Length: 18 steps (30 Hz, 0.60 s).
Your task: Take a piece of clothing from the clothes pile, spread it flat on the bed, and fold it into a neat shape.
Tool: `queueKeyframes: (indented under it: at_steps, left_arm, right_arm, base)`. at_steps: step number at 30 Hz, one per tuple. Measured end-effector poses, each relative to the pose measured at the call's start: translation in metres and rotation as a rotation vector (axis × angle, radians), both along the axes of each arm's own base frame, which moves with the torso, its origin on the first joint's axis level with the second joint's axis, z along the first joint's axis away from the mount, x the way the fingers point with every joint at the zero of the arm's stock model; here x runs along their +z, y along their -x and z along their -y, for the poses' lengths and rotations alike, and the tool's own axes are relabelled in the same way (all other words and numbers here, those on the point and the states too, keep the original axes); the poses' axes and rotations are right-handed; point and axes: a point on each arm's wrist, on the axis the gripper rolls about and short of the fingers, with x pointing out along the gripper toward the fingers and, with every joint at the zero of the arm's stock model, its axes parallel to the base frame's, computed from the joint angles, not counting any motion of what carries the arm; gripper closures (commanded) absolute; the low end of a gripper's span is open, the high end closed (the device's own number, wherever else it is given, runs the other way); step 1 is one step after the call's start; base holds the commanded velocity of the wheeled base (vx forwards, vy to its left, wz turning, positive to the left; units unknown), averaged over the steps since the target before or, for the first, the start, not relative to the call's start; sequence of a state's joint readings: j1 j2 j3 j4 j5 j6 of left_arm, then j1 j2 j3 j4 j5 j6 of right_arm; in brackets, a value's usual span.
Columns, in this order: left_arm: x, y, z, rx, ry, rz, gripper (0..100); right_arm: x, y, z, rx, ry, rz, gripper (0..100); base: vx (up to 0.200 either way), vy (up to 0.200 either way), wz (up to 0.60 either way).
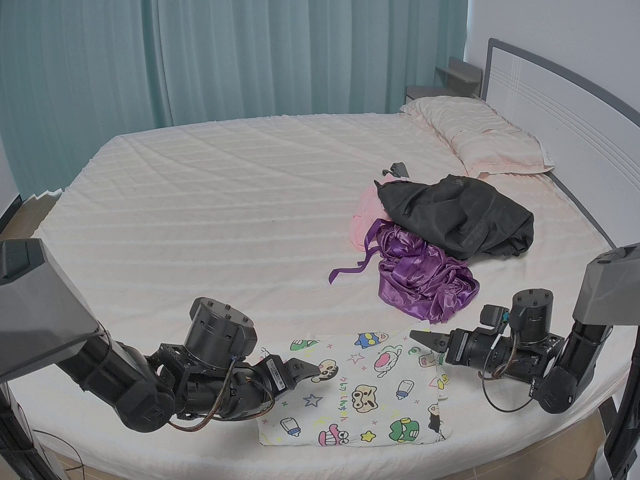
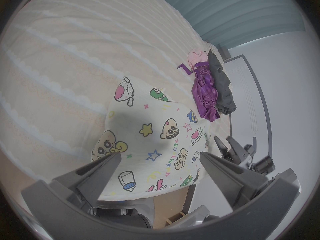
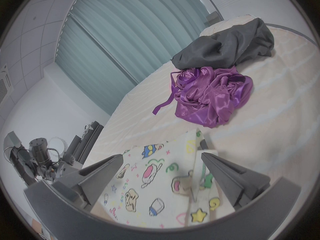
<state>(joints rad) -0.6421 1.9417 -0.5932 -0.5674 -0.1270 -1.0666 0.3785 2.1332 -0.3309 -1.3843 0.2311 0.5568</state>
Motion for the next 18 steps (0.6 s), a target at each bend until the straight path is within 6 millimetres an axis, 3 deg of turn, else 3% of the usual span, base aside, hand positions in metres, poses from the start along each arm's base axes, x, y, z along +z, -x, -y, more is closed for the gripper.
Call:
queueKeyframes:
  at_steps: [8, 13, 14, 18]
  left_arm:
    - [0.001, 0.000, 0.000, 0.002, 0.004, 0.003, 0]
    - [-0.001, -0.001, 0.000, 0.005, -0.001, -0.004, 0]
    - [-0.002, -0.001, 0.000, 0.005, -0.002, -0.005, 0]
    - [-0.004, -0.001, 0.000, 0.004, -0.006, -0.010, 0]
  right_arm:
    - [-0.010, -0.040, -0.010, -0.017, 0.011, -0.035, 0]
    - [-0.018, -0.054, -0.014, -0.021, 0.011, -0.039, 0]
    - [-0.020, -0.056, -0.014, -0.022, 0.012, -0.040, 100]
    - [-0.026, -0.060, -0.015, -0.025, 0.014, -0.048, 100]
  base:
    - [0.000, 0.000, 0.00]
    - [0.000, 0.000, 0.00]
    - [0.000, 0.000, 0.00]
    - [0.000, 0.000, 0.00]
